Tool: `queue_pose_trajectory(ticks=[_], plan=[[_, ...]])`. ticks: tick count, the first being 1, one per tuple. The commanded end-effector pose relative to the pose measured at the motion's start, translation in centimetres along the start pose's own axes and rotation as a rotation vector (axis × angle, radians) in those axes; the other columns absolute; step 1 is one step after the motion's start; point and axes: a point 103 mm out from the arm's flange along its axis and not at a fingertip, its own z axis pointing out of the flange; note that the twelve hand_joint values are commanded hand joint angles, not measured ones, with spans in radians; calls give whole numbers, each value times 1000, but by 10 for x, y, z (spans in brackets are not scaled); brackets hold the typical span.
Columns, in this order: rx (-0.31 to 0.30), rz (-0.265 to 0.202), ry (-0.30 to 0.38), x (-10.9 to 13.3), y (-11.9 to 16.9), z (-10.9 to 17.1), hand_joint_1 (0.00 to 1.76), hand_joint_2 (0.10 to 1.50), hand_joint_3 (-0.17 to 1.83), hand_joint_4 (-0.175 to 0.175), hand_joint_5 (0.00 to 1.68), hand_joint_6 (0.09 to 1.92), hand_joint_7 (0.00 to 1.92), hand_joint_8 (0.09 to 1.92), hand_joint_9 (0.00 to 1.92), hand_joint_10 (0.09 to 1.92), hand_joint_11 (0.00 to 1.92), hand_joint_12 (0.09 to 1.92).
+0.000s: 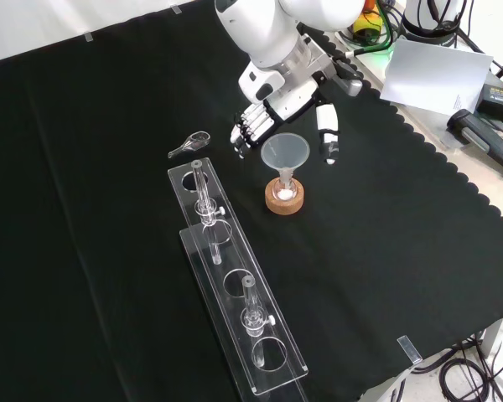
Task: Remove the funnel from the round-bottom flask.
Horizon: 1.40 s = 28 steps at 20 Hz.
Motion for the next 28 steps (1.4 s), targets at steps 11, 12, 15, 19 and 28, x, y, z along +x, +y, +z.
queue_pose_trajectory(ticks=[11,12,15,19,28], plan=[[19,9,-3,1,2,9,325,567,1,-119,0,87,59,87,34,87,0,221],[22,10,-6,1,2,10,325,567,1,-119,0,87,59,87,35,87,0,220],[17,14,-7,1,2,10,328,569,2,-120,0,87,60,87,41,87,0,218],[5,17,-14,1,2,10,360,582,5,-121,0,87,69,87,59,87,0,268],[7,30,-18,-1,2,13,460,625,9,-125,0,87,0,380,0,458,0,519]])
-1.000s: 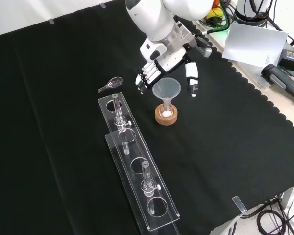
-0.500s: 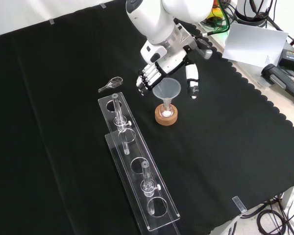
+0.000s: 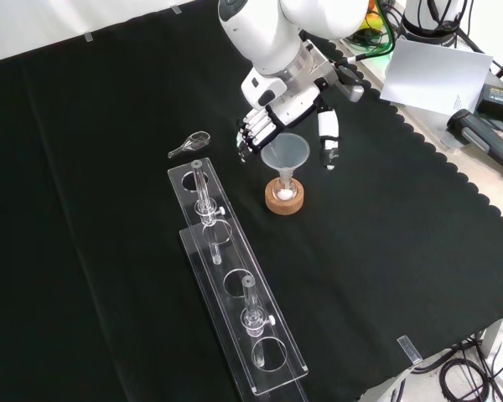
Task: Remove the funnel from the round-bottom flask.
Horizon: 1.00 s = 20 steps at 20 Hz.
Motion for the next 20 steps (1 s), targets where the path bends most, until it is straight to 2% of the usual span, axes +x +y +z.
queue_pose_trajectory(ticks=[1,4,11,20], plan=[[3,9,1,-1,0,3,471,631,11,-125,0,87,0,392,0,477,0,537],[-12,19,4,-1,-1,4,523,656,21,-126,0,87,0,461,0,563,0,614],[-54,43,18,-2,-2,3,581,672,33,-127,0,87,22,670,0,816,0,951],[-69,50,44,-4,-1,3,579,681,45,-110,0,87,97,698,0,937,0,1080]])
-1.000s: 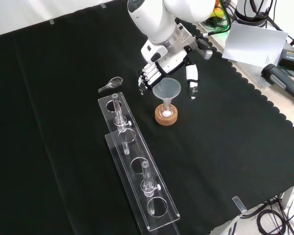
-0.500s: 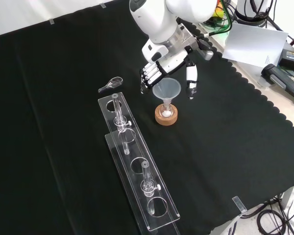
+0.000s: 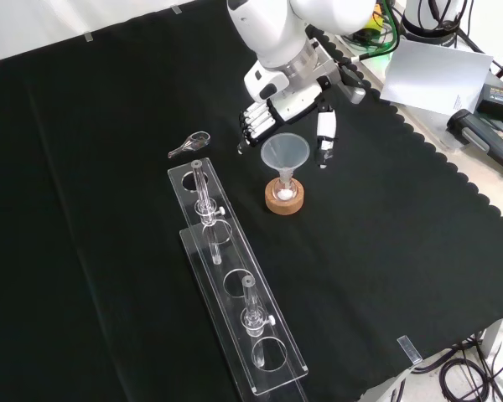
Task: Remove the funnel from the round-bottom flask.
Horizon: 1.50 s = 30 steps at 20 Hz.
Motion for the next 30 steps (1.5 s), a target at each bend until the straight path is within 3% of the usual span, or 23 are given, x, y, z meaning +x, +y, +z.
queue_pose_trajectory(ticks=[1,10,30], plan=[[-4,2,10,-2,1,1,579,683,46,-108,0,87,102,699,0,942,0,1084],[-23,6,31,-4,3,1,601,697,66,-92,30,87,210,688,55,976,0,1139],[-48,23,70,-6,6,5,630,692,187,-42,277,87,476,580,211,901,0,1272]])
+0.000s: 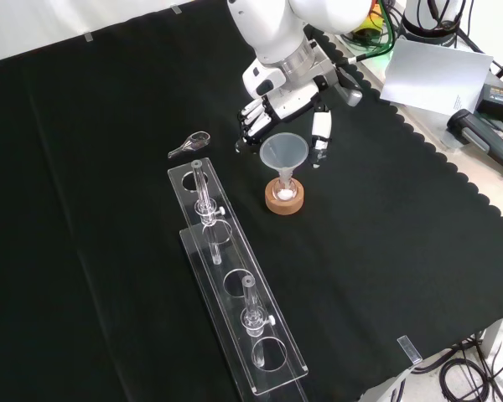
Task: Remove the funnel from the round-bottom flask.
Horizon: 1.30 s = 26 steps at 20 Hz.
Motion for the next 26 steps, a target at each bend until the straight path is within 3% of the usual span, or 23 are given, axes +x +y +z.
queue_pose_trajectory(ticks=[1,26], plan=[[-19,5,11,-1,-1,-1,634,692,196,-40,294,87,492,578,224,898,0,1275],[-79,10,85,-3,-2,-1,739,614,466,-30,496,87,670,593,384,787,0,1431]])
